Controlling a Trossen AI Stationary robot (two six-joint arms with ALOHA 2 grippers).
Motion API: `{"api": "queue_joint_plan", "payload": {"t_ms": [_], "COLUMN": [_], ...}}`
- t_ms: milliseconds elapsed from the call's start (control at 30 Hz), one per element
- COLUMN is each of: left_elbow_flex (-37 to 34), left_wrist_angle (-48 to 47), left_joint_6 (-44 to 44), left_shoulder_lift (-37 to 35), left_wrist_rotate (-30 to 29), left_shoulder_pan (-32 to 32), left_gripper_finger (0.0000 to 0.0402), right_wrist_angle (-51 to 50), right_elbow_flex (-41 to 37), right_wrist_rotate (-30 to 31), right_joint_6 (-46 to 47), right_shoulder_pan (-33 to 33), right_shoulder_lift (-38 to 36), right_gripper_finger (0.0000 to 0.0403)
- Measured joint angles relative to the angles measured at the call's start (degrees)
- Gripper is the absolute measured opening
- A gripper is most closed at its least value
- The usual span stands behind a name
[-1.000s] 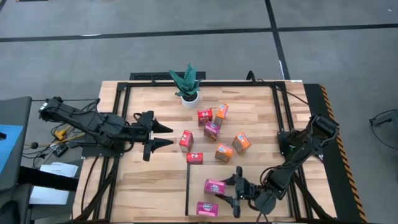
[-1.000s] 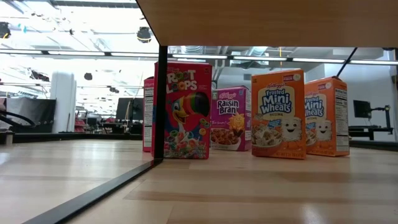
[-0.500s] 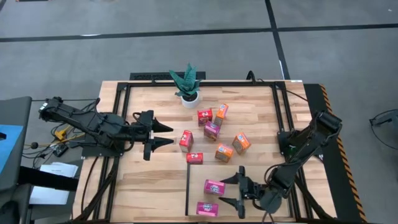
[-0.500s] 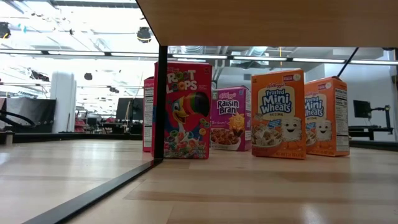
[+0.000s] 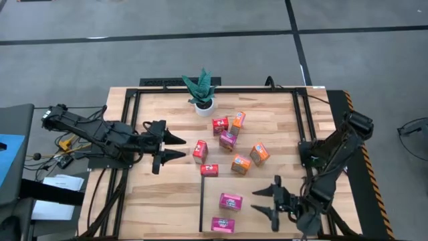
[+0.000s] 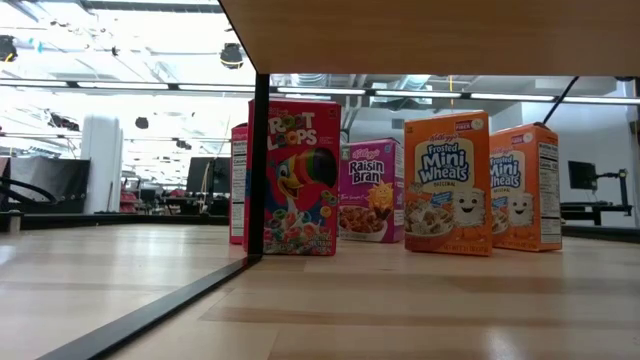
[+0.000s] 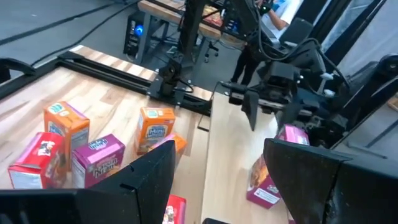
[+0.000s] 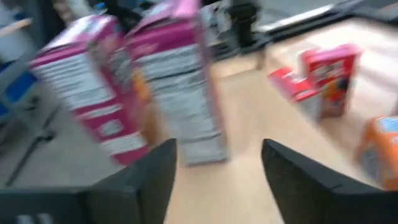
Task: Stack cereal on shelf
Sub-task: Put the purple cereal box on the middle left shelf
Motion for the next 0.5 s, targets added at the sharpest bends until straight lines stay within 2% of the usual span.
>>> {"api": "queue_joint_plan", "payload": {"t_ms": [133, 267, 367, 500], "left_elbow_flex": [-0.02, 0.00, -0.02, -0.02], "left_wrist_angle": [0.00, 0.00, 0.00, -0.04], "left_joint_6": [0.02, 0.01, 0.00, 0.02], "left_shoulder_lift": [0.00, 0.00, 0.00, 0.00], "left_wrist_rotate": [-1.62, -1.69, -1.70, -1.75], "left_shoulder_pan": [0.00, 0.01, 0.00, 0.00], "left_gripper_finger": [0.0234, 0.0234, 0.0234, 0.0234], "right_wrist_angle": [0.37, 2.90, 5.22, 5.52], "right_elbow_flex": [0.00, 0.00, 0.00, 0.00], "right_wrist_rotate": [-1.75, -10.04, -13.65, -13.76], "right_joint_6": [-3.22, -7.28, -9.79, -12.45], "right_shoulder_pan": [-3.53, -7.08, -8.55, -9.29], "right_shoulder_lift": [0.00, 0.04, 0.04, 0.04], "right_gripper_finger": [0.0158, 0.0093, 0.0063, 0.0044]}}
